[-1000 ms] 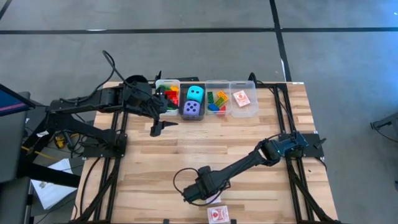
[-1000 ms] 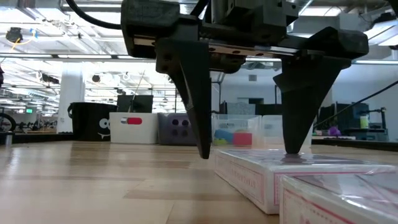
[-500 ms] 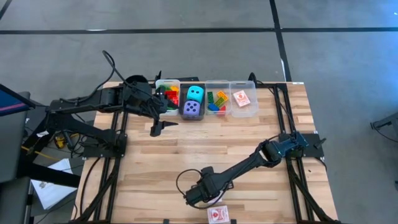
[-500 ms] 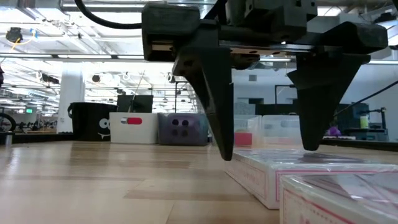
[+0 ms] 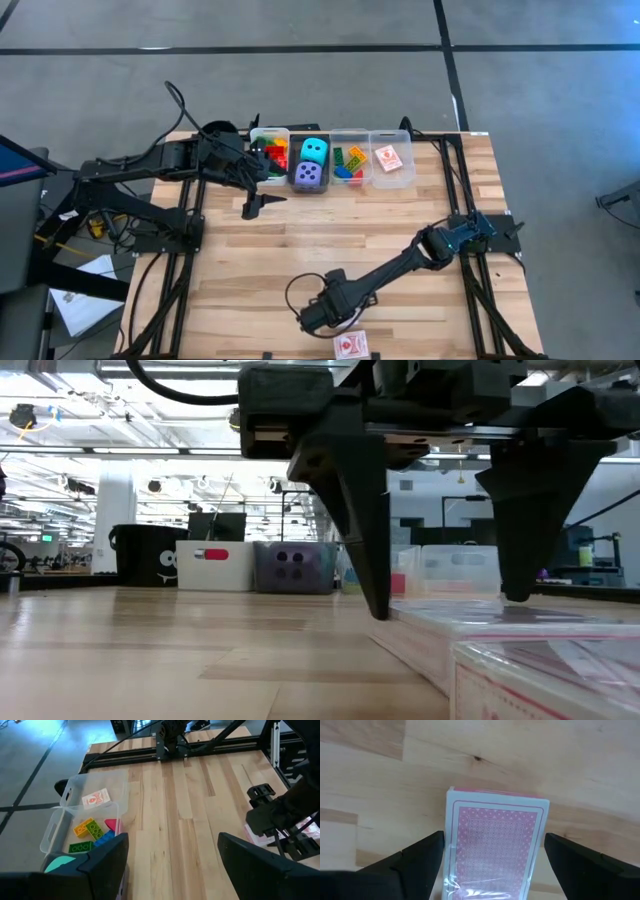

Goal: Pick & Place Toys
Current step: Put the pink deck of cards into the right transparent bin

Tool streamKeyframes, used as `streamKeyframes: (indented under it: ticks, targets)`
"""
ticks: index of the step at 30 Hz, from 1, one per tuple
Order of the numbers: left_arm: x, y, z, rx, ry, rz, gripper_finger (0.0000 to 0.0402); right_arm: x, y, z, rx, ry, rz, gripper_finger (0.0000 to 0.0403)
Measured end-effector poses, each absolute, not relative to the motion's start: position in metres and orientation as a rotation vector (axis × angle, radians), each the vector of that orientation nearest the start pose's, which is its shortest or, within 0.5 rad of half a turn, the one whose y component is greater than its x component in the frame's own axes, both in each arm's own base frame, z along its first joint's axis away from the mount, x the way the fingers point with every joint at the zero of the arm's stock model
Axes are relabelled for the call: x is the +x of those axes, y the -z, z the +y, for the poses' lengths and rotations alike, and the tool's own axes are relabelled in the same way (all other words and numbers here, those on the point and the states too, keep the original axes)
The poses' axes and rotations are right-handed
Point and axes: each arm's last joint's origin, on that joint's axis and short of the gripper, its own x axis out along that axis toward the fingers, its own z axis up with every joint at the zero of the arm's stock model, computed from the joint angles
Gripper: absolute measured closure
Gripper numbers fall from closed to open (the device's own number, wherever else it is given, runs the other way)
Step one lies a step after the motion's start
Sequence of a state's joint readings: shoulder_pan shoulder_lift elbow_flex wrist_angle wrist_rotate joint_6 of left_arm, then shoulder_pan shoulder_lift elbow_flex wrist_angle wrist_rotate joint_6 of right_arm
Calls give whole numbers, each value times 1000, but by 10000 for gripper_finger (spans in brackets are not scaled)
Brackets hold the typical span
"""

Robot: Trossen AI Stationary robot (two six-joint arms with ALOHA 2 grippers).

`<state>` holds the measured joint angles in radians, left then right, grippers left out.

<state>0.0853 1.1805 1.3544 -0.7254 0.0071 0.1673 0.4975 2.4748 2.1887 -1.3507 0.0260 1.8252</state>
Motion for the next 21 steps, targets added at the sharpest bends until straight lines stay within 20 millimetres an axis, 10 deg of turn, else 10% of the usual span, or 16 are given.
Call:
streamKeyframes:
  ticks: [21]
  targets:
    - [232,-398,20,137,-30,556,103,415,-150,229,1075,1137,1303,65]
